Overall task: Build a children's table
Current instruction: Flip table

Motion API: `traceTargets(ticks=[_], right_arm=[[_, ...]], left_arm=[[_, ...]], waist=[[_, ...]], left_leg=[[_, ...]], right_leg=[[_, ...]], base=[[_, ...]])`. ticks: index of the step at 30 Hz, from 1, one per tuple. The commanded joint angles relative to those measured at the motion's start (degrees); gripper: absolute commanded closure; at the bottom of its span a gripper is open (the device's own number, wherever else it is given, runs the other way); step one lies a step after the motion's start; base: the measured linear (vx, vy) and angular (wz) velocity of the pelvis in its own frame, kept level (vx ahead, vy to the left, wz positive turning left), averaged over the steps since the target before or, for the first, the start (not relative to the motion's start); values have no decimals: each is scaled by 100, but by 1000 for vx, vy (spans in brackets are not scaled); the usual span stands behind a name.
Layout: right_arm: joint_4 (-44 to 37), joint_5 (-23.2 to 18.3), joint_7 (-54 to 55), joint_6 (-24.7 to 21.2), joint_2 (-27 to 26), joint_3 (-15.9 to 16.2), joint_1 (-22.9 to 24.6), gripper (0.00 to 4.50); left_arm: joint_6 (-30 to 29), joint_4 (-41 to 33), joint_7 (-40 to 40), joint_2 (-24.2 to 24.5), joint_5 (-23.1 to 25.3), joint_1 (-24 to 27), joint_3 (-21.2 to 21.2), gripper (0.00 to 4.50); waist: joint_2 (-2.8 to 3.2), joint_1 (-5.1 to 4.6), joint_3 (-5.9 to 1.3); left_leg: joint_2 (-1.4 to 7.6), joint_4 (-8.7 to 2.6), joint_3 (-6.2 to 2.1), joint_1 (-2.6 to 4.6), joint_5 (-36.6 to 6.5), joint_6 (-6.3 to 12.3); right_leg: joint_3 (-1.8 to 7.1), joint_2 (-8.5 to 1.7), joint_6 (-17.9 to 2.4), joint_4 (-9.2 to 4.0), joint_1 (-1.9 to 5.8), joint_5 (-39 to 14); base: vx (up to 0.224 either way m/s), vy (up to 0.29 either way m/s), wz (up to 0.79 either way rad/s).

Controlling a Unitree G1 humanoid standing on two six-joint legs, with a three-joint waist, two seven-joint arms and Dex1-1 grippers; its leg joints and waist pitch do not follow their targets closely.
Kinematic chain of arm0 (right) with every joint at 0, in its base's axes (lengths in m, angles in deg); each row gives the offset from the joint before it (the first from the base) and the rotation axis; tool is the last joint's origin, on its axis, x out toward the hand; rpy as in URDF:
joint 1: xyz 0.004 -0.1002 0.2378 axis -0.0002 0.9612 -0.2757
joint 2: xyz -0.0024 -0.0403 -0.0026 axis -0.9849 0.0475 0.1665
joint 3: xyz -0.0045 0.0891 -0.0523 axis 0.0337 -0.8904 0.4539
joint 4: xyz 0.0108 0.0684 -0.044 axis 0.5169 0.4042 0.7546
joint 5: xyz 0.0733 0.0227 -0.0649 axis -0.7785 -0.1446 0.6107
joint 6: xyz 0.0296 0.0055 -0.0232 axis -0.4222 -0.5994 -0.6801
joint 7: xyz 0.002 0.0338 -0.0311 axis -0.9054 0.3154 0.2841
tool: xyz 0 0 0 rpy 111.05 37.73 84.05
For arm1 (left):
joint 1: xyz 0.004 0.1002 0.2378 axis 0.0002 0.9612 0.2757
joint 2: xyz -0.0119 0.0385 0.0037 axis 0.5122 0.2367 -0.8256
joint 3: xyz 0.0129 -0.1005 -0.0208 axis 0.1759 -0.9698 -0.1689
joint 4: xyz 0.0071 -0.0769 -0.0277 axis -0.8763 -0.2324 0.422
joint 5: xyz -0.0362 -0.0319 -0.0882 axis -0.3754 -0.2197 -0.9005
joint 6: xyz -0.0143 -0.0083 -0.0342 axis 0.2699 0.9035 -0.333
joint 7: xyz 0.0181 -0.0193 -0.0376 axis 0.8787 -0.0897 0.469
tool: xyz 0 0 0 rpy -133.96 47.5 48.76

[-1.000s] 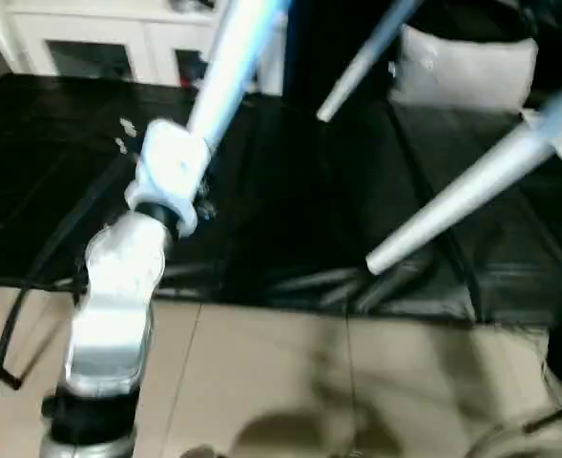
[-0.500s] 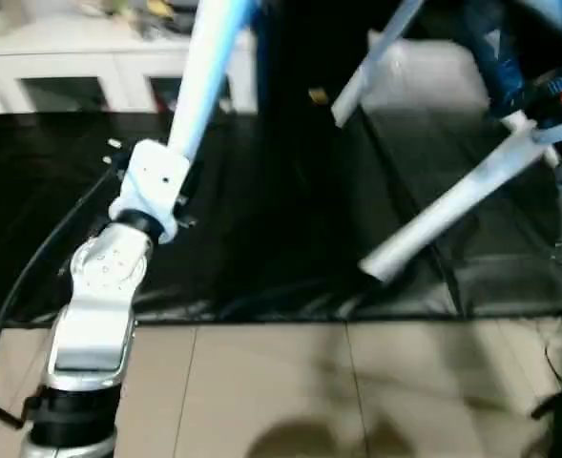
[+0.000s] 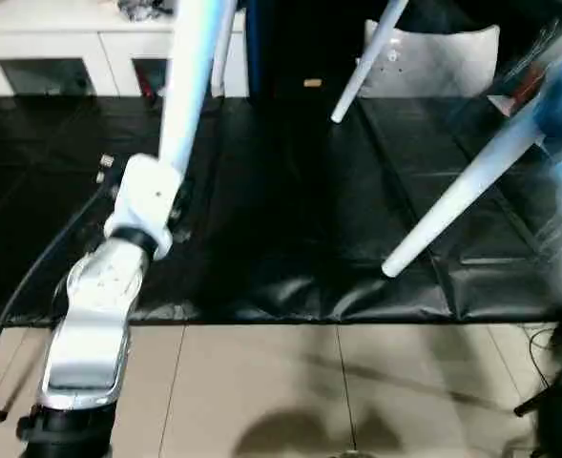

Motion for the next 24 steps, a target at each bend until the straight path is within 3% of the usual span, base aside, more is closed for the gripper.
traceTargets(ticks=[1, 2, 3, 4, 5, 6, 10, 12, 14, 17, 18, 19, 20, 21, 22, 23, 24], right_arm=[[-213, -99, 268, -68, -174, -3, 229, 0], [-247, -116, 375, -63, -284, -33, 361, 0], [-291, -184, 531, -82, -445, -95, 521, 0], [-314, -175, 664, -34, -586, -128, 710, 0], [-313, -151, 722, 28, -665, -137, 845, 0], [-358, -119, 865, 57, -840, -163, 1193, 0], [-476, -145, 1101, -30, -1086, -185, 1690, 0], [-510, -118, 1130, -146, -1142, -100, 1919, 0], [-512, -89, 1090, -218, -1135, 4, 2035, 0], [-375, 123, 676, -458, -943, 554, 2357, 0], [-363, 112, 644, -474, -959, 586, 2396, 0], [-374, 89, 637, -539, -994, 640, 2450, 0], [-393, 55, 643, -604, -1027, 664, 2482, 0], [-416, 49, 640, -668, -1044, 706, 2517, 0], [-432, 63, 625, -712, -1039, 752, 2548, 0], [-475, 70, 607, -809, -1022, 810, 2591, 0], [-500, 57, 602, -856, -1014, 821, 2602, 0]], left_arm=[[131, 224, -43, 221, 246, 51, -50, 304], [184, 285, -53, 235, 242, 54, -62, 304], [269, 380, -62, 241, 207, 57, -98, 304], [301, 486, -114, 248, 201, 71, -141, 304], [326, 563, -144, 246, 177, 84, -180, 304], [421, 708, -202, 262, 134, 124, -236, 304], [613, 968, -279, 332, 92, 172, -277, 304], [764, 1186, -329, 358, 76, 200, -308, 304], [831, 1344, -379, 345, 65, 219, -347, 304], [1436, 1960, -523, 275, -134, 226, -532, 304], [1535, 2074, -506, 292, -147, 226, -510, 304], [1746, 2309, -551, 304, -171, 207, -525, 304], [1890, 2471, -581, 311, -189, 190, -537, 304], [2052, 2655, -596, 334, -202, 178, -536, 304], [2212, 2821, -639, 359, -195, 174, -538, 269], [2474, 3123, -716, 409, -174, 204, -549, 234], [2569, 3212, -735, 414, -190, 219, -572, 234]], waist=[[38, 33, -309], [27, 36, -317], [99, 50, -318], [72, 41, -320], [89, 55, -312], [93, 55, -293], [64, 41, -280], [73, 17, -229], [59, -8, -194], [18, -25, -186], [-53, -41, -192], [-75, -46, -197], [-18, -60, -208], [-53, -76, -206], [-40, -74, -205], [-102, -94, -201], [-94, -111, -204]], left_leg=[[12, -462, 66, -7, -1147, 295], [13, -466, 65, -1, -1123, 288], [5, -463, 54, 4, -1107, 269], [5, -454, 67, 0, -1077, 261], [8, -469, 61, -3, -1086, 240], [10, -481, 67, -3, -1188, 219], [6, -512, 58, 2, -1534, 131], [-1, -550, 46, -2, -1883, 116], [-8, -567, 32, 35, -2275, 60], [-35, -554, 24, 21, -2334, 75], [-31, -551, 26, 9, -2324, 86], [-30, -551, 24, 3, -2297, 90], [-17, -561, -2, -7, -2202, 88], [-13, -562, 0, -19, -2175, 98], [-2, -572, -8, -9, -2180, 80], [13, -570, 3, 16, -2237, 74], [20, -587, -11, -2, -2216, 68]], right_leg=[[130, -81, -1057, -343, 266, -1042], [129, -82, -1080, -326, 275, -935], [130, -90, -1099, -318, 280, -889], [133, -84, -1093, -328, 280, -788], [133, -89, -1100, -314, 292, -757], [138, -101, -1073, -340, 286, -857], [142, -100, -954, -380, 285, -1277], [129, -99, -784, -441, 257, -1880], [124, -110, -567, -518, 220, -2569], [118, -108, -357, -591, 198, -2956], [118, -112, -324, -596, 199, -3001], [120, -115, -300, -585, 198, -3040], [127, -125, -325, -574, 198, -2905], [127, -115, -328, -577, 196, -2839], [131, -118, -349, -560, 194, -2780], [140, -102, -386, -559, 165, -2672], [144, -99, -369, -532, 190, -2570]], base=[[0, 0, 0], [0, 0, 0], [0, 0, 0], [0, 0, 0], [0, 0, 0], [0, 0, 0], [0, 0, 0], [0, 0, 0], [0, 0, 0], [0, 0, 0], [0, 0, 0], [0, 0, 0], [0, 0, 0], [0, 0, 0], [0, 0, 0], [0, 0, 0], [0, 0, 0]])
